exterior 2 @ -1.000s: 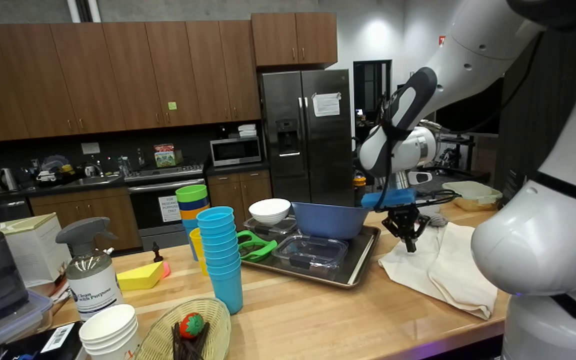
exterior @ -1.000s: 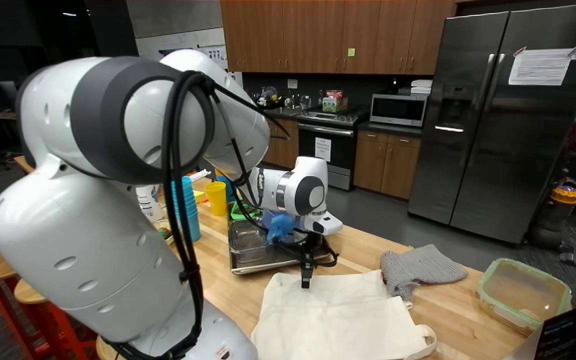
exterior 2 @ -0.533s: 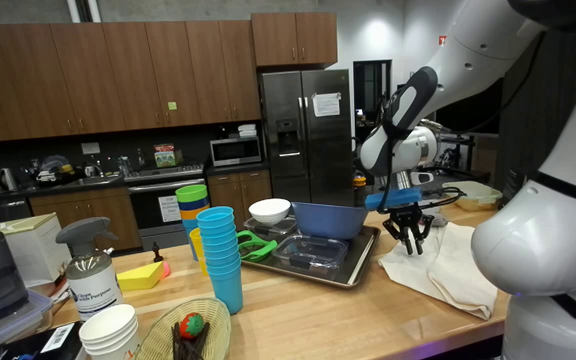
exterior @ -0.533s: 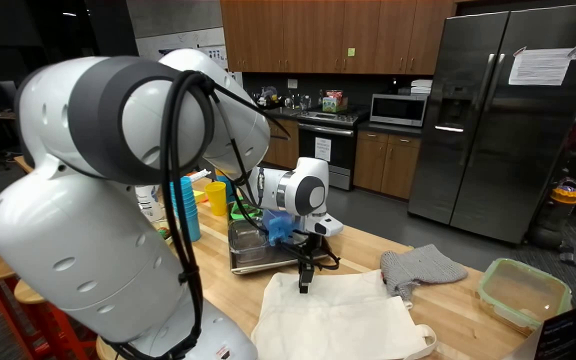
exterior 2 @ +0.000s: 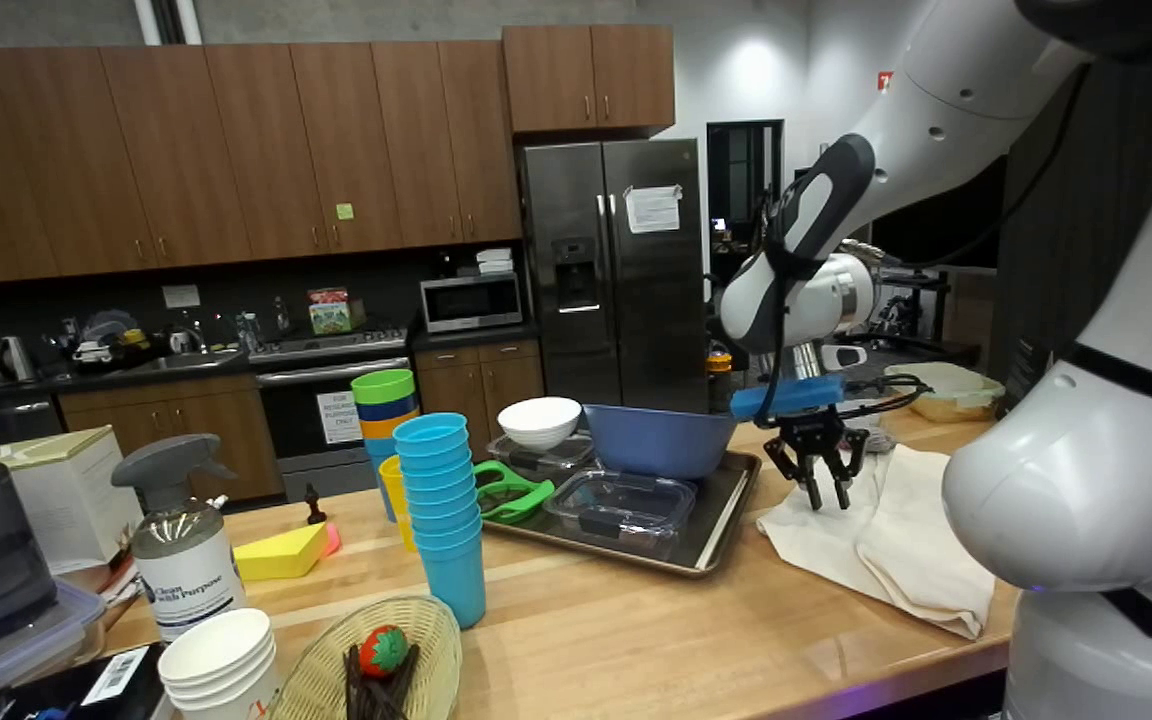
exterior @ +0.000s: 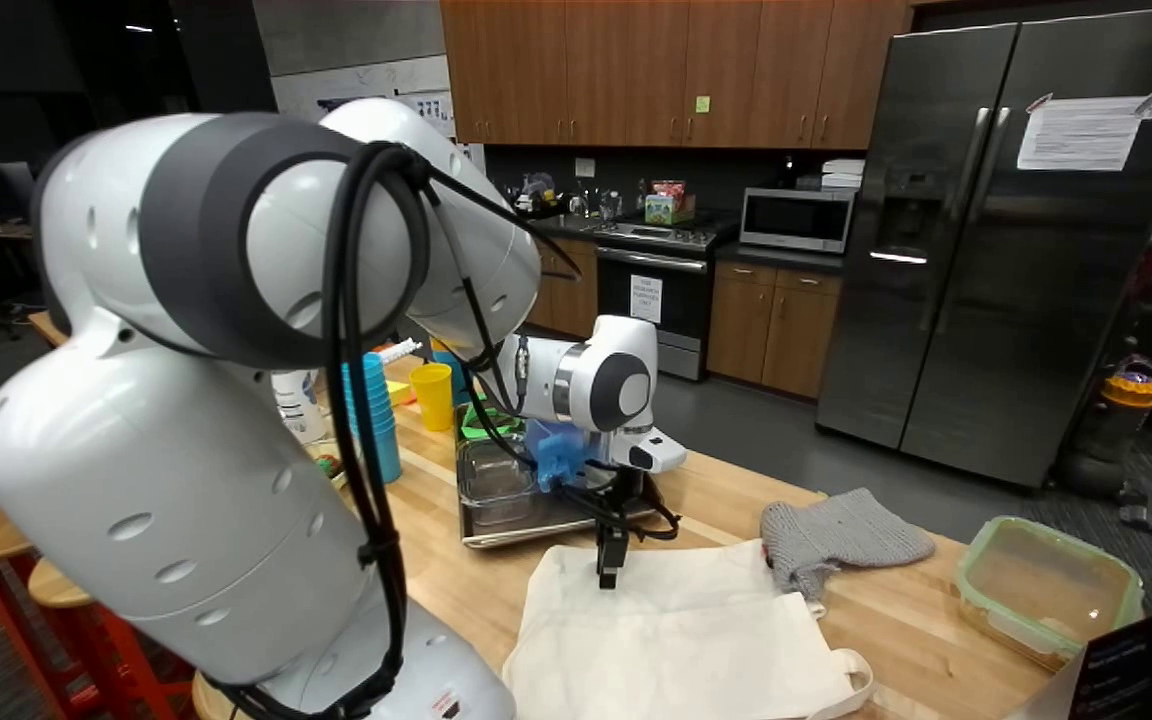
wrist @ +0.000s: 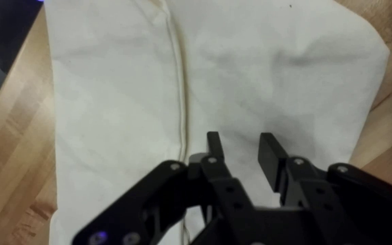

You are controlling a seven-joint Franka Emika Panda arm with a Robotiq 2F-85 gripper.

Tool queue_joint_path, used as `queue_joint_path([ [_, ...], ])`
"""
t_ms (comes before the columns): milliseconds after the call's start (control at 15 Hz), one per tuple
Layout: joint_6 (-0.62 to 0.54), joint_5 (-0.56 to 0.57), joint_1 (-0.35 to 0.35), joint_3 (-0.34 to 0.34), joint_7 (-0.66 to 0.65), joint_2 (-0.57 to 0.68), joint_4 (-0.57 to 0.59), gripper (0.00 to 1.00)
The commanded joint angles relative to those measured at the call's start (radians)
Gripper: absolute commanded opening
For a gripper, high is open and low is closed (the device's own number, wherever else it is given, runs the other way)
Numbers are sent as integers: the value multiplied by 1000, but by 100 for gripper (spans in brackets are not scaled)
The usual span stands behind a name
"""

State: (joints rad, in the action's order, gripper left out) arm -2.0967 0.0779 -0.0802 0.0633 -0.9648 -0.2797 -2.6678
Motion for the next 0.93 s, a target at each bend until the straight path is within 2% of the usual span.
queue_joint_path([
  [0,21,1,-1,-5,12,-5,3,66],
  [333,104,-18,3,0,-20,3,32,98],
  [667,111,-104,10,5,-115,-2,56,100],
  [867,102,-213,24,5,-179,11,77,100],
])
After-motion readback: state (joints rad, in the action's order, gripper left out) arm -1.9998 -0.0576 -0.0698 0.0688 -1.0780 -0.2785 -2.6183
